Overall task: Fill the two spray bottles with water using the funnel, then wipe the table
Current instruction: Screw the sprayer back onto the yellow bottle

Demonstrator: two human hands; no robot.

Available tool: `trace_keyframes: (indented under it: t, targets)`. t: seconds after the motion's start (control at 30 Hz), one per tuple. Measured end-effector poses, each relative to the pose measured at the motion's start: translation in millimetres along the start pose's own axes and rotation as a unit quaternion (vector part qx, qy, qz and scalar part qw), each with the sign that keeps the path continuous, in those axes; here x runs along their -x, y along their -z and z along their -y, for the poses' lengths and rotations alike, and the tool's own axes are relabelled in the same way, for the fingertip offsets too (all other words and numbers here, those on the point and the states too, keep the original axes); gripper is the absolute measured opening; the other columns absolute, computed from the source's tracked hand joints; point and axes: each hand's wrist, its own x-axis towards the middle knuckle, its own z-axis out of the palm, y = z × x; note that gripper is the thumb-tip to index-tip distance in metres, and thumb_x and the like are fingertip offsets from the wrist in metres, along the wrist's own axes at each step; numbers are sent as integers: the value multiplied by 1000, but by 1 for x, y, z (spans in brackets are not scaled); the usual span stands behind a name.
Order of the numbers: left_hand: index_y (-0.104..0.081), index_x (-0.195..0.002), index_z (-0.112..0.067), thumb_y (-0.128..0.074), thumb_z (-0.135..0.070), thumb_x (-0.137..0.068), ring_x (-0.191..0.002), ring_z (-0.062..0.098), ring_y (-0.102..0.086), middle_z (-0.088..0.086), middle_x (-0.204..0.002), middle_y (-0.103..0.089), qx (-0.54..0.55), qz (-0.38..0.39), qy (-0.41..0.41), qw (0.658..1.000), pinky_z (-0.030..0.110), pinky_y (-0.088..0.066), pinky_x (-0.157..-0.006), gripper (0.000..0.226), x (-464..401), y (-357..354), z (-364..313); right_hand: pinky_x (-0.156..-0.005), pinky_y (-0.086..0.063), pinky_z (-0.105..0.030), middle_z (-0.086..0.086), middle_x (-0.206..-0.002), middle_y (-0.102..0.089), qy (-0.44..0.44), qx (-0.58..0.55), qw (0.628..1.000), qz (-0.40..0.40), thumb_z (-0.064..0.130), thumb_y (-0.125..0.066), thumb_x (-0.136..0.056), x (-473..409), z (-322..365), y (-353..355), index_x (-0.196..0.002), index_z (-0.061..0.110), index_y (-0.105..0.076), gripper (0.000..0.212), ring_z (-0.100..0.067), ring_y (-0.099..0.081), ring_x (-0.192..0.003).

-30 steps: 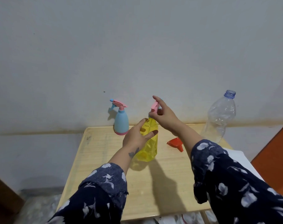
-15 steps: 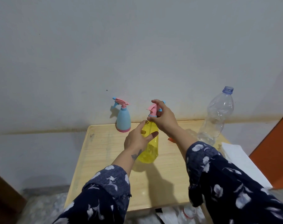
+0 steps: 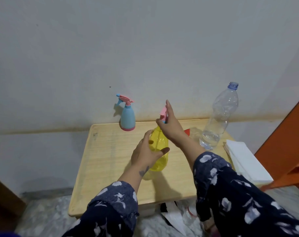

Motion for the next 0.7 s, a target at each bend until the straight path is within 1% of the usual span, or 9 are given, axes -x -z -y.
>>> trace_keyframes:
  t: [0.1,0.13,0.23,0.27,0.33,0.37,0.43,0.53,0.7]
  targets:
    - [-23,-140,-45,-69,-70,-68,-118,21,-55,-8,-134,-51,-52,-29,5,998,35,-49,-80,90,13,-8,-12,-96,-41,-35,-13,-133,-24,-35,38,998,-26,38,-55,-93,11,-6,-4,-146,46,11,85,-25,-48,-94]
    - [-22,-141,-44,-68,-71,-68,-118,21,-55,-9,-135,-50,-70,-29,0,997,36,-50,-80,91,18,-11,-16,-95,-39,-32,-14,-137,-22,-40,26,998,-36,39,-55,-93,14,-9,-2,-146,45,13,86,-26,-49,-97]
    - [-20,-142,-43,-63,-76,-68,-117,22,-55,-8,-133,-50,-99,-9,-17,995,37,-50,-80,92,35,-22,-19,-94,-37,-32,-8,-152,-24,-8,-16,999,-50,31,-51,-96,25,-22,7,-149,40,9,81,-27,-44,-126]
    - [-21,-142,-44,-60,-76,-69,-115,21,-56,-8,-132,-51,-98,15,-21,995,38,-50,-82,89,40,-26,-18,-90,-39,-32,-7,-151,-31,0,-27,998,-54,26,-49,-96,31,-27,11,-150,39,4,76,-26,-46,-124]
    - [-26,-140,-46,-53,-75,-77,-112,20,-58,-7,-130,-53,-62,84,-13,994,41,-50,-89,74,53,-29,-12,-76,-42,-32,-12,-127,-52,-9,-57,996,-70,17,-44,-96,45,-40,20,-148,38,-12,65,-25,-55,-97]
    - [-31,-139,-43,-47,-72,-83,-110,20,-59,-4,-130,-55,-44,116,2,992,40,-49,-93,65,60,-30,-6,-71,-42,-32,-10,-110,-55,-20,-64,995,-71,16,-43,-95,53,-50,26,-145,37,-20,59,-23,-54,-83]
    - [-41,-139,-33,-37,-63,-94,-108,22,-59,2,-129,-58,-62,159,52,984,34,-46,-94,54,75,-29,6,-66,-46,-35,-5,-95,-58,-43,-47,996,-59,25,-43,-96,74,-75,40,-137,40,-29,47,-22,-54,-72]
    - [-47,-137,-20,-47,-45,-97,-101,20,-60,4,-122,-60,-131,199,109,965,28,-46,-89,47,94,-25,23,-72,-49,-38,-5,-95,-66,-77,16,997,-26,45,-44,-94,109,-114,58,-128,41,-38,35,-28,-63,-87]
    - [-44,-140,-18,-52,-42,-96,-125,27,-49,9,-142,-47,-203,232,162,937,35,-42,-103,51,119,-18,36,-88,-46,-36,-4,-115,-62,-111,64,991,35,45,-45,-95,153,-153,83,-127,28,-47,35,-26,-59,-103]
